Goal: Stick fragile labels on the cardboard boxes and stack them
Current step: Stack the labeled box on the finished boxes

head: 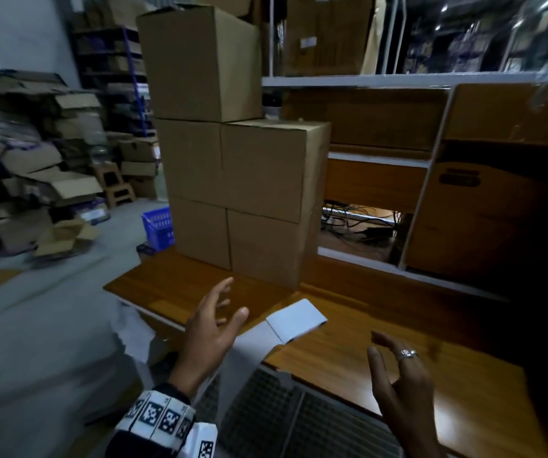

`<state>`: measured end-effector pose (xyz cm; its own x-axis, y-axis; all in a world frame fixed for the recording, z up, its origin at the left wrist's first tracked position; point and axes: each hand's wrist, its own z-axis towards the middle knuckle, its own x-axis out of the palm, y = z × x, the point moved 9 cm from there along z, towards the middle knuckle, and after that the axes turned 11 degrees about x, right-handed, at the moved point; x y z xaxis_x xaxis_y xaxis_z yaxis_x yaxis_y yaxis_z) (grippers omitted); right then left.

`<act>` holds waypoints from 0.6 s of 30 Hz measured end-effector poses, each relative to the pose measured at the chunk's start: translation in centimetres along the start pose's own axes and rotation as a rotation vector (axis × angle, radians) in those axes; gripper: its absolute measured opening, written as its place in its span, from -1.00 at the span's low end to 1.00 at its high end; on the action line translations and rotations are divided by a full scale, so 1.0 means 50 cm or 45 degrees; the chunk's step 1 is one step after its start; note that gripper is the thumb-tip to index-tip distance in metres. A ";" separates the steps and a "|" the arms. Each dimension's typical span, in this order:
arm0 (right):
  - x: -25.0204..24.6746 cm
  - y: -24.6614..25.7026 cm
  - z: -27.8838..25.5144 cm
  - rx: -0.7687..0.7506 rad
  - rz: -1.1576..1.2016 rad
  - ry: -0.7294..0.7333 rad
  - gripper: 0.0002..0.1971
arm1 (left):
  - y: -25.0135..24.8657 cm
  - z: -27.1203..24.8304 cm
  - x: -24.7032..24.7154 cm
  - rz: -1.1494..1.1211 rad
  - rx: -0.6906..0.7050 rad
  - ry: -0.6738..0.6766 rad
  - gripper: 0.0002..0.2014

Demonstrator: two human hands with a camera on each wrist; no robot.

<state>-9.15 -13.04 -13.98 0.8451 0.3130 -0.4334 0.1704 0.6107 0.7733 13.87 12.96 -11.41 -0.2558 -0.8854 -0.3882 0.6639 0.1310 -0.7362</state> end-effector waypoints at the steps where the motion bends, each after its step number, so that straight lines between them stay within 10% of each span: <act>1: 0.028 0.009 0.019 0.011 -0.010 0.018 -0.76 | 0.017 0.019 -0.008 0.006 -0.007 -0.010 -0.41; 18: 0.470 0.083 0.547 0.135 0.261 0.231 -0.37 | 0.223 0.425 0.024 0.014 0.011 -0.068 -0.38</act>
<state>25.29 -23.03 -8.31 0.7647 0.5526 -0.3315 0.0658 0.4448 0.8932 35.88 3.89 -8.30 -0.2108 -0.9063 -0.3663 0.6727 0.1374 -0.7270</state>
